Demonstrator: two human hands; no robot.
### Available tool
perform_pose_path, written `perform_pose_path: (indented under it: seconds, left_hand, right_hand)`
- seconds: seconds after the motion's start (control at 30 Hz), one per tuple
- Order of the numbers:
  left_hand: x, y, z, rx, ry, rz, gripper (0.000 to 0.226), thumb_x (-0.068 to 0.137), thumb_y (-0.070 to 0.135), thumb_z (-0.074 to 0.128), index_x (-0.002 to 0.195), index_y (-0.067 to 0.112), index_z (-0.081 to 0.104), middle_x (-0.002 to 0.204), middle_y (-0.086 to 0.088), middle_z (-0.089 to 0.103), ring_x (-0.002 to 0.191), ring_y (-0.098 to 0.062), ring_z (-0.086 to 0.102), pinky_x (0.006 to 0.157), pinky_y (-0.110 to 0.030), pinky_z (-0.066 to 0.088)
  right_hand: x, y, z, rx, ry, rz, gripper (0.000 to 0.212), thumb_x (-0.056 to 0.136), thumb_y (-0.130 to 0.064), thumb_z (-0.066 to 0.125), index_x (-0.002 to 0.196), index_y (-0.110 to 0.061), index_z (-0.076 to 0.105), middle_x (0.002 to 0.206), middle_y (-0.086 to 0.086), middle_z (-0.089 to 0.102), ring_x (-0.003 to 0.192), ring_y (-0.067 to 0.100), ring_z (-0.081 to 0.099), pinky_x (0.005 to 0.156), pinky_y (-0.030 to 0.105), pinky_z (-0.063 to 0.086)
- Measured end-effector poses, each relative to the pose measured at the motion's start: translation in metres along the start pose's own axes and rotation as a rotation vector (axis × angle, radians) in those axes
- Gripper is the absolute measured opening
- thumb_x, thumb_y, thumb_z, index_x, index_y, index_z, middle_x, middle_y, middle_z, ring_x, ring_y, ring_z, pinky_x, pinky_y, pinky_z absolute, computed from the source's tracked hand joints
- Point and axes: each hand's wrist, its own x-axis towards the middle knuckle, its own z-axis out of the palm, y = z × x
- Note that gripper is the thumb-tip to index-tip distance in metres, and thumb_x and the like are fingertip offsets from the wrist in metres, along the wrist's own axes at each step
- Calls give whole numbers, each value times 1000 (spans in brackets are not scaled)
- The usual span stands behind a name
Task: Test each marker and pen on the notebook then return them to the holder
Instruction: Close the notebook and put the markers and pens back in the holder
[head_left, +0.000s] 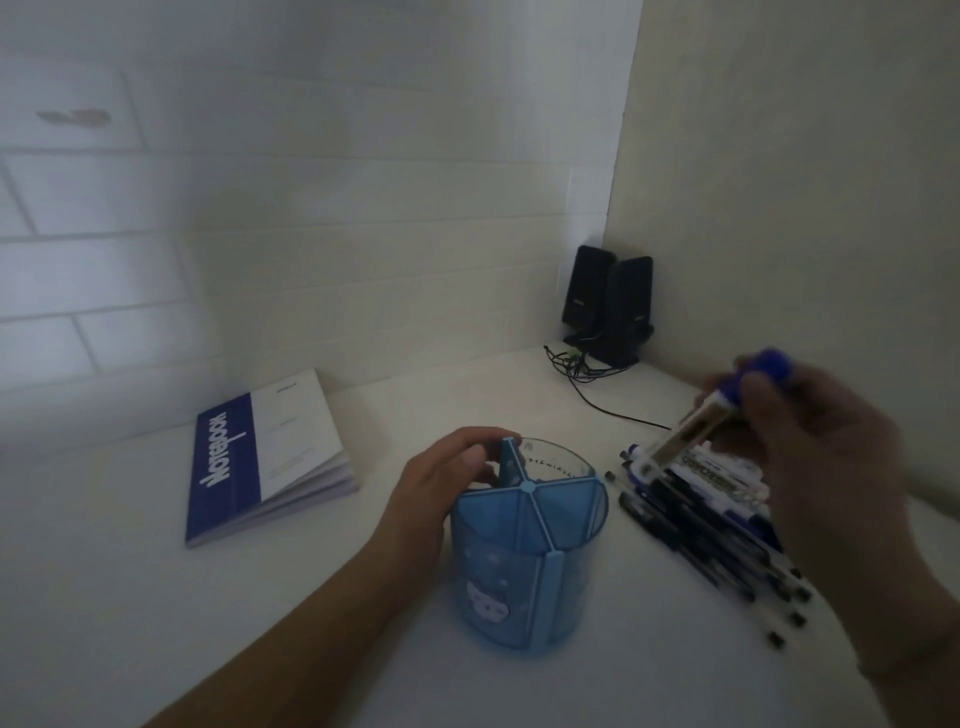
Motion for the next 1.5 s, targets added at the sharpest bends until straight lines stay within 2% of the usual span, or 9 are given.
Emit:
perform_pose_path:
  seconds: [0.17, 0.27, 0.5, 0.67, 0.8, 0.97, 1.03, 1.17, 1.5]
  left_hand:
    - [-4, 19, -11, 416, -12, 365, 66, 87, 71, 32, 121, 20, 55, 123, 4, 57, 111, -22, 55, 92, -35, 46]
    - [-10, 31, -10, 579, -133, 528, 62, 83, 64, 50, 117, 13, 59, 123, 0, 55, 118, -24, 51, 95, -37, 43]
    - [-12, 27, -12, 568, -205, 519, 42, 73, 41, 68, 102, 13, 58, 116, 1, 55, 114, -24, 52, 89, -38, 45]
    - [-12, 26, -12, 570, -202, 541, 34, 72, 36, 62, 97, 14, 59, 110, 1, 56, 111, -28, 50, 89, -43, 41]
    - [-13, 26, -11, 579, -204, 522, 38, 74, 41, 58, 101, 14, 58, 108, 3, 56, 109, -27, 50, 89, -41, 40]
    - [-11, 24, -8, 631, -177, 559, 44, 81, 53, 58, 101, 14, 61, 109, 3, 58, 109, -26, 51, 89, -39, 41]
    - [-11, 23, -7, 635, -168, 566, 43, 82, 51, 58, 101, 13, 62, 109, 2, 58, 109, -27, 52, 89, -37, 41]
    - [-11, 21, -7, 641, -163, 567, 43, 83, 52, 56, 101, 13, 61, 109, 1, 58, 109, -27, 51, 90, -34, 40]
    - [-13, 23, -6, 650, -132, 584, 49, 86, 59, 48, 99, 14, 63, 106, 4, 59, 107, -24, 52, 89, -32, 39]
  right_hand:
    - [-4, -44, 26, 171, -68, -256, 40, 85, -24, 48, 123, -16, 40, 98, 5, 72, 88, 19, 71, 70, 31, 58]
    - [-11, -48, 45, 141, -157, -353, 28, 87, -15, 49, 112, -20, 39, 99, 6, 71, 85, 20, 71, 71, 32, 58]
    - [-14, -23, 62, 91, -212, -356, 25, 88, -6, 54, 105, -21, 44, 92, 10, 70, 84, 16, 71, 71, 25, 57]
    - [-27, -4, 67, -168, -371, -327, 16, 82, -28, 69, 94, -29, 60, 94, -13, 69, 89, 4, 67, 79, 17, 53]
    - [-24, -8, 53, -270, -366, -359, 18, 82, -37, 57, 98, -32, 65, 99, -21, 69, 99, 1, 63, 85, 16, 49]
    - [9, -10, 14, -179, -241, -159, 21, 82, -24, 68, 102, -25, 64, 90, -3, 74, 83, 7, 68, 71, 21, 55]
    - [31, 4, -14, -397, -133, -12, 11, 82, -17, 69, 88, -26, 67, 80, -2, 73, 74, 13, 67, 63, 21, 52]
    - [51, 36, -49, -1007, -359, 212, 22, 76, -14, 74, 66, -31, 66, 78, -5, 68, 67, -2, 52, 57, 14, 35]
    - [49, 51, -43, -1321, -517, 371, 17, 64, -36, 80, 71, -22, 76, 72, -2, 69, 69, 14, 64, 68, 30, 56]
